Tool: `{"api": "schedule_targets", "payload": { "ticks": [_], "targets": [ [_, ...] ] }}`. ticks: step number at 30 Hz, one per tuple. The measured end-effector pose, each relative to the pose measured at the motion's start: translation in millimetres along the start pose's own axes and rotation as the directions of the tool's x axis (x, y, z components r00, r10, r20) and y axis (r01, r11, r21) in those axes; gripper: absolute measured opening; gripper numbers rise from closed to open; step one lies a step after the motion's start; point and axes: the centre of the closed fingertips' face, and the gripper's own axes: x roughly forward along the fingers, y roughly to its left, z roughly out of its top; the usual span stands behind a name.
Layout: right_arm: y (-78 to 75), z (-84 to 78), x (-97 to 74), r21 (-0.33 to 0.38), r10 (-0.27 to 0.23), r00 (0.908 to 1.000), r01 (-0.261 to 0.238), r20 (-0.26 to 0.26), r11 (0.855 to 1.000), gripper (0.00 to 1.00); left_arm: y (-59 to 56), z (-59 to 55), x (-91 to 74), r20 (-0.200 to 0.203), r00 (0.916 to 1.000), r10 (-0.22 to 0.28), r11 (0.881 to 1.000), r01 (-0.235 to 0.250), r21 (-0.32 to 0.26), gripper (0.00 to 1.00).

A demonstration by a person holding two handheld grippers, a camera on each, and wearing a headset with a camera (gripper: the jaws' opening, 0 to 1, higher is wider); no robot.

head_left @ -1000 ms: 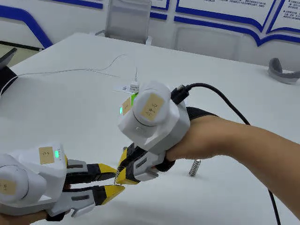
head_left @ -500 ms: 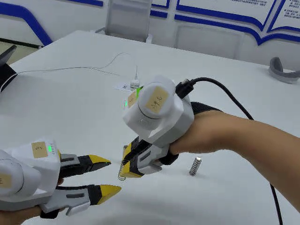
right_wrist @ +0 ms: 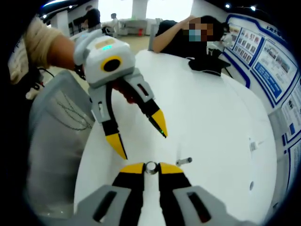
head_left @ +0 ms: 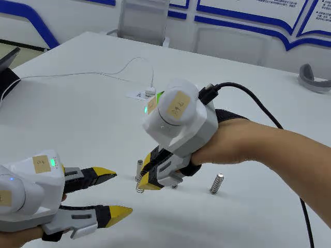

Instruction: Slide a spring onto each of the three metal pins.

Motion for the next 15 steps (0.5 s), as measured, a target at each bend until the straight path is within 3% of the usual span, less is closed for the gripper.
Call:
{"api": "schedule_targets", "payload": {
  "ticks": [15],
  "targets": [
    [-31.5,-4.9,-0.8,0.037,-0.058,0.9982,0.059,-0.012,0.998,0.12,-1.3,-3.7,-0.2,-0.007,0.9999,0.008,1.000,-0.008,-0.013,0.51]
  ]
}}
